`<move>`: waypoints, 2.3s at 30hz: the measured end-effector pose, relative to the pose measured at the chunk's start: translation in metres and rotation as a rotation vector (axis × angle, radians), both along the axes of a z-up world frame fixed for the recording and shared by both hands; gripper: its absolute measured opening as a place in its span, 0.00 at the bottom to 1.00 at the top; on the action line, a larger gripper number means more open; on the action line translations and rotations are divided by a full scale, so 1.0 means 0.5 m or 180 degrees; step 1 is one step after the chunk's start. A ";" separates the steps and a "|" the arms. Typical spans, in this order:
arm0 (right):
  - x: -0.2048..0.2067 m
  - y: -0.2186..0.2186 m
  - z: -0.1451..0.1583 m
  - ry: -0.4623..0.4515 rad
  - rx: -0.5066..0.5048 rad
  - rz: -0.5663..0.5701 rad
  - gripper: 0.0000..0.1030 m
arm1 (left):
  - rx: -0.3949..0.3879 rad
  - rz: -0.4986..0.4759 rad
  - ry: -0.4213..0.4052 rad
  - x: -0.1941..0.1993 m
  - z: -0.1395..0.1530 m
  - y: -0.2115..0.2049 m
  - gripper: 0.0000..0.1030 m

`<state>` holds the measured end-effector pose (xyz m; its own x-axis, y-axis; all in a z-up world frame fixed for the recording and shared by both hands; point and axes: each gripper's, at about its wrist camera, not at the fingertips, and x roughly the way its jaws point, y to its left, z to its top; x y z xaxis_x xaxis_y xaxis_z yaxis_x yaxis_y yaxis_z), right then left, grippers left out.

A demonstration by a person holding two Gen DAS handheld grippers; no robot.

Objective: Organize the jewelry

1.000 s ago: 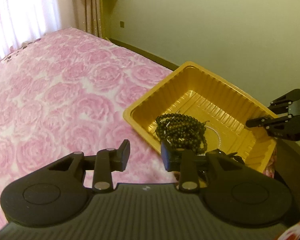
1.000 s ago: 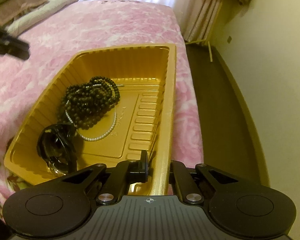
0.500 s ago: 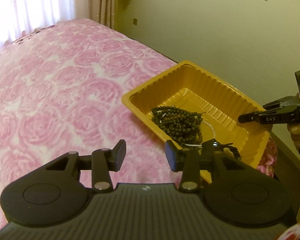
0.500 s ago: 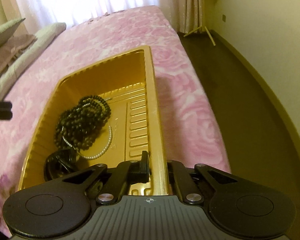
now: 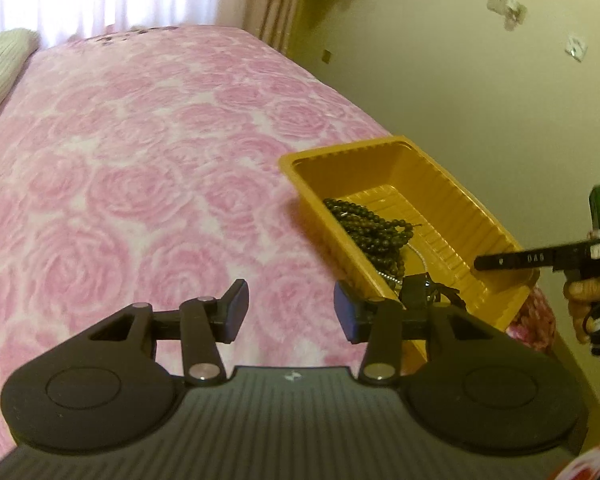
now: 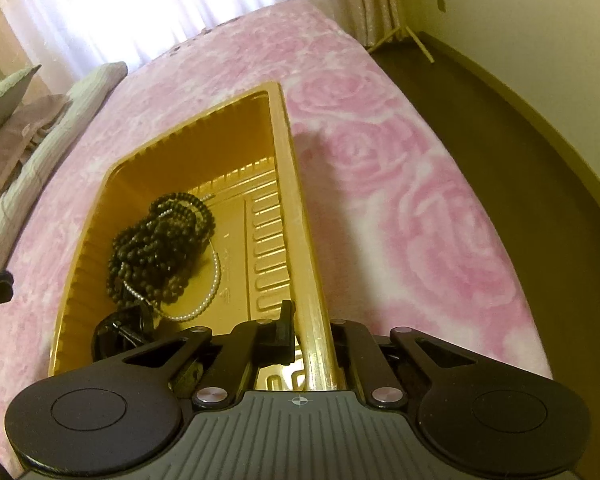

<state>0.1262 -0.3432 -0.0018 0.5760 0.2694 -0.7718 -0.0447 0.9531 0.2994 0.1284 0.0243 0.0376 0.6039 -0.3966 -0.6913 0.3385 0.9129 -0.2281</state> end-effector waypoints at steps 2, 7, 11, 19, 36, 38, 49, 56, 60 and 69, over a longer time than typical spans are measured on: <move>-0.005 -0.002 -0.010 0.0061 0.0037 -0.0027 0.04 | -0.0033 0.0072 0.0005 -0.011 -0.003 0.011 0.43; -0.029 -0.032 0.000 -0.0130 0.0177 -0.0284 0.44 | -0.0116 0.0224 0.0008 -0.030 -0.007 0.023 0.47; -0.068 -0.067 0.033 -0.0433 0.0310 -0.0470 0.69 | -0.0184 0.0392 -0.0038 -0.060 -0.006 0.037 0.60; -0.167 -0.023 0.142 -0.0924 0.0191 -0.0720 0.82 | -0.0111 0.0880 -0.0199 -0.133 -0.009 0.056 0.98; -0.265 0.287 0.096 -0.0574 -0.0550 0.0332 0.85 | -0.0027 0.1288 0.0035 -0.289 -0.022 0.078 1.00; -0.269 0.291 0.085 -0.0530 -0.0521 0.0306 0.85 | -0.0072 0.1295 0.0067 -0.304 -0.025 0.074 0.99; -0.287 0.333 0.065 -0.0412 -0.0684 0.0490 0.85 | 0.0030 0.1250 0.0165 -0.324 -0.036 0.034 0.99; -0.286 0.331 0.065 -0.0410 -0.0693 0.0466 0.85 | 0.0165 0.1254 0.0236 -0.318 -0.046 0.025 0.99; -0.284 0.329 0.064 -0.0384 -0.0674 0.0475 0.85 | 0.0204 0.1274 0.0239 -0.317 -0.048 0.021 1.00; -0.284 0.333 0.060 -0.0377 -0.0649 0.0498 0.85 | 0.0290 0.1257 0.0249 -0.314 -0.051 0.015 1.00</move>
